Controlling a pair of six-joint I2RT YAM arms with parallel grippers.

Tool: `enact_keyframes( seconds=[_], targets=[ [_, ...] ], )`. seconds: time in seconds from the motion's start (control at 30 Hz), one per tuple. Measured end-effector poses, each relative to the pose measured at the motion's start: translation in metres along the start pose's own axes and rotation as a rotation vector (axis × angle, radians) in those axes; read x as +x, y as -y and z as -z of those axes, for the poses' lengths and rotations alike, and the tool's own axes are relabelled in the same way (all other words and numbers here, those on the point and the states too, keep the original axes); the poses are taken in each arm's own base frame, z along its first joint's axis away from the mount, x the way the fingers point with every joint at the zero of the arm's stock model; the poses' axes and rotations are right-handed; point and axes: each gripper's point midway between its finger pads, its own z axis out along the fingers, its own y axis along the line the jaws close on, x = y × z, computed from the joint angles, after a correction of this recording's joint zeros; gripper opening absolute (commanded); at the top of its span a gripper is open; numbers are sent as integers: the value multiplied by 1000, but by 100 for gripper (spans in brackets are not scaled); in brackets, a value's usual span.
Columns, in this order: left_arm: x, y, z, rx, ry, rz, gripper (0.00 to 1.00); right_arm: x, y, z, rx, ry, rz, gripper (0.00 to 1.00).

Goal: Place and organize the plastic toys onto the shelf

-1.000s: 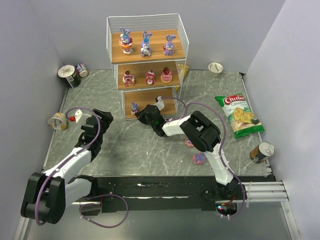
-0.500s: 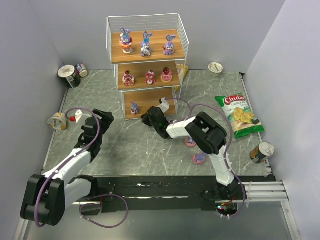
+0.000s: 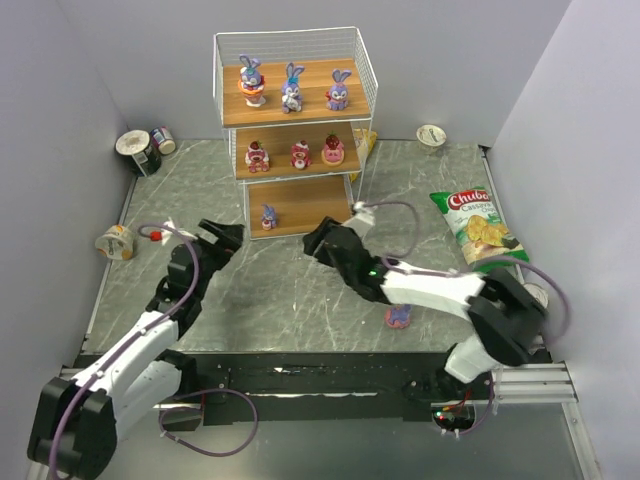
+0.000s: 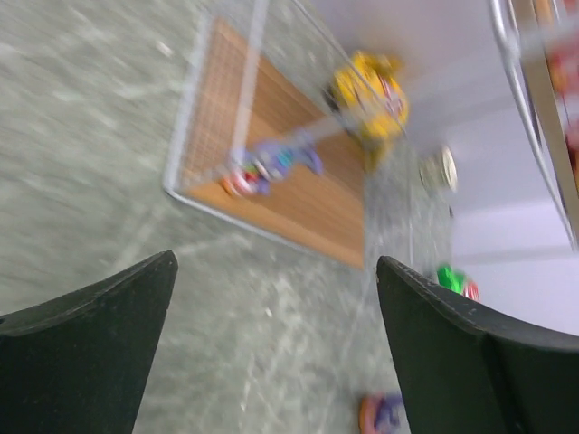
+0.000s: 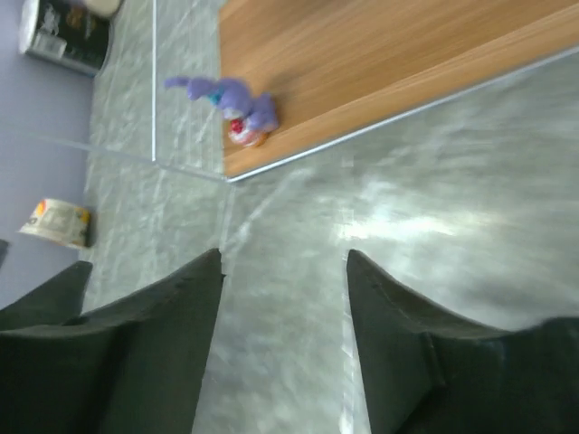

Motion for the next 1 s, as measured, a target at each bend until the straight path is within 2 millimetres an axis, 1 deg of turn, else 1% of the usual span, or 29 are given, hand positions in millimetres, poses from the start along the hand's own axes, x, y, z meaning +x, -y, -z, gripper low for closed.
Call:
enact_keyframes(
  seconds=[0.03,0.1,0.17,0.23,0.27,0.3,0.33,0.37,0.43,0.47,0.57,0.63,0.67,0.77,0.87,1.0],
  targets=[
    [8,6,2,20,-24,-6,97,-9,5,12,17,13,1,81],
    [34,23,9,67,-98,-32,97,-26,17,38,49,36,3,85],
    [61,39,10,98,-175,-66,96,-41,34,62,91,58,9,85],
    [94,60,15,144,-265,-109,96,-55,55,84,133,80,10,86],
    [106,70,15,167,-291,-128,96,-62,67,95,155,91,9,86],
    [124,83,16,199,-333,-155,96,-66,75,103,170,99,9,87],
    [141,94,15,226,-367,-184,96,-73,88,115,195,115,10,87],
    [154,103,14,248,-387,-205,96,-78,96,123,207,127,7,88],
    [195,123,9,291,-454,-283,97,-88,111,143,225,151,9,88],
    [211,131,6,306,-471,-314,96,-93,114,152,220,164,4,88],
    [272,151,-3,351,-519,-443,96,-105,117,174,191,193,1,89],
    [307,155,-4,368,-537,-525,96,-109,121,185,182,200,9,89],
    [321,155,-4,371,-539,-562,97,-109,123,190,179,200,12,89],
    [353,152,-1,377,-554,-646,97,-108,130,199,184,189,37,89],
    [373,144,1,372,-553,-708,97,-110,132,208,178,186,56,89],
    [389,131,0,341,-545,-766,99,-117,130,219,149,203,62,89]
  ],
)
